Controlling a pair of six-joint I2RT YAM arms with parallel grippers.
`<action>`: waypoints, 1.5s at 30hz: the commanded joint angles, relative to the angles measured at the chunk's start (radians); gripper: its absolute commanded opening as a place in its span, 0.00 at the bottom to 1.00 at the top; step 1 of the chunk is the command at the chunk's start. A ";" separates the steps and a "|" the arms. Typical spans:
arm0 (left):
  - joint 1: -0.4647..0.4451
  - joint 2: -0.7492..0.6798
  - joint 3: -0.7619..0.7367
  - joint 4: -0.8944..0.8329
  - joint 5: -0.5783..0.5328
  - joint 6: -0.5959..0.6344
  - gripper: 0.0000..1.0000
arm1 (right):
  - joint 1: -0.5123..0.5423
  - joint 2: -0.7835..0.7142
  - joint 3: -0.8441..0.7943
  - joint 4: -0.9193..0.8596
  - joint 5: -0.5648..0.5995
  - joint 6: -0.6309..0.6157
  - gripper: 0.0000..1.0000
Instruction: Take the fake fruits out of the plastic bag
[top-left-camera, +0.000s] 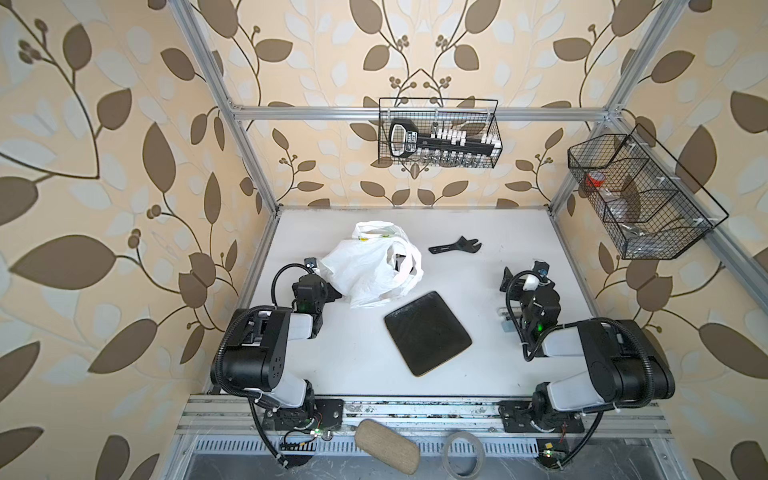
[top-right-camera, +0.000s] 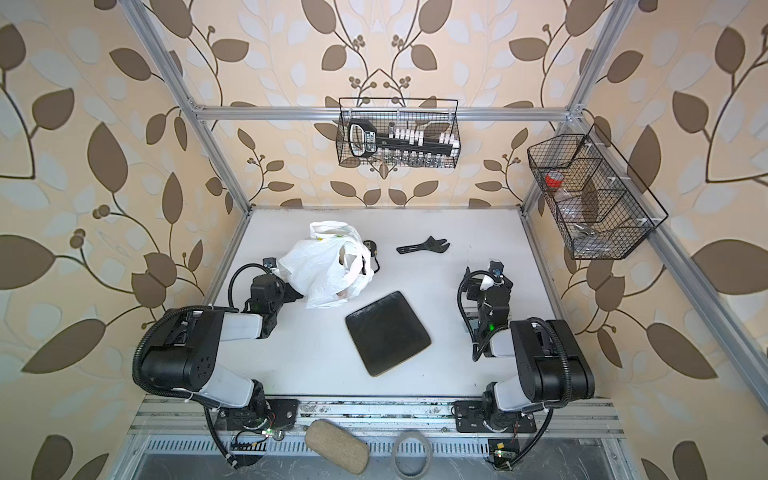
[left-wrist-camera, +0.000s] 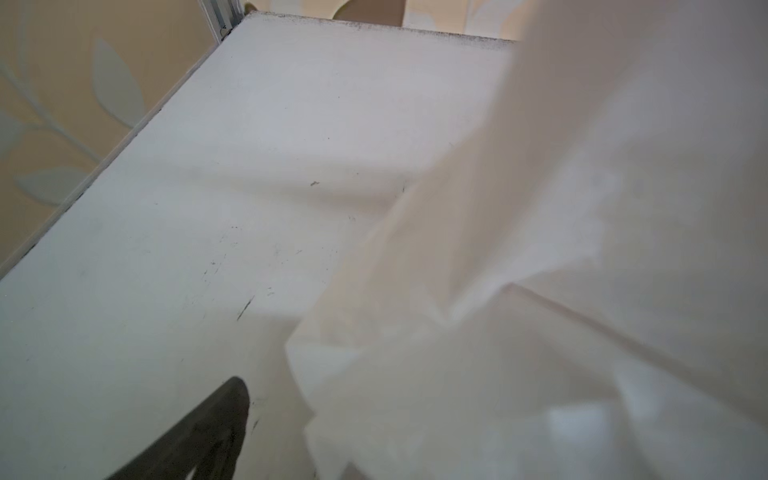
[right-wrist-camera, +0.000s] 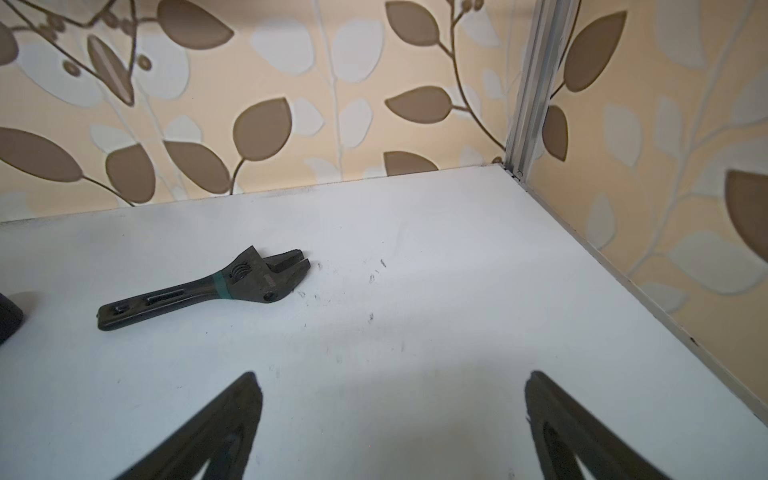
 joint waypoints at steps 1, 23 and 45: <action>-0.007 -0.032 -0.008 0.036 -0.006 0.014 0.99 | -0.003 0.007 -0.007 0.006 -0.013 -0.002 0.99; -0.008 -0.031 -0.005 0.032 -0.004 0.013 0.99 | -0.002 0.006 -0.008 0.010 -0.015 -0.002 0.99; 0.009 -0.460 0.109 -0.790 -0.576 -0.468 0.99 | -0.001 -0.415 0.155 -0.655 0.081 0.273 0.99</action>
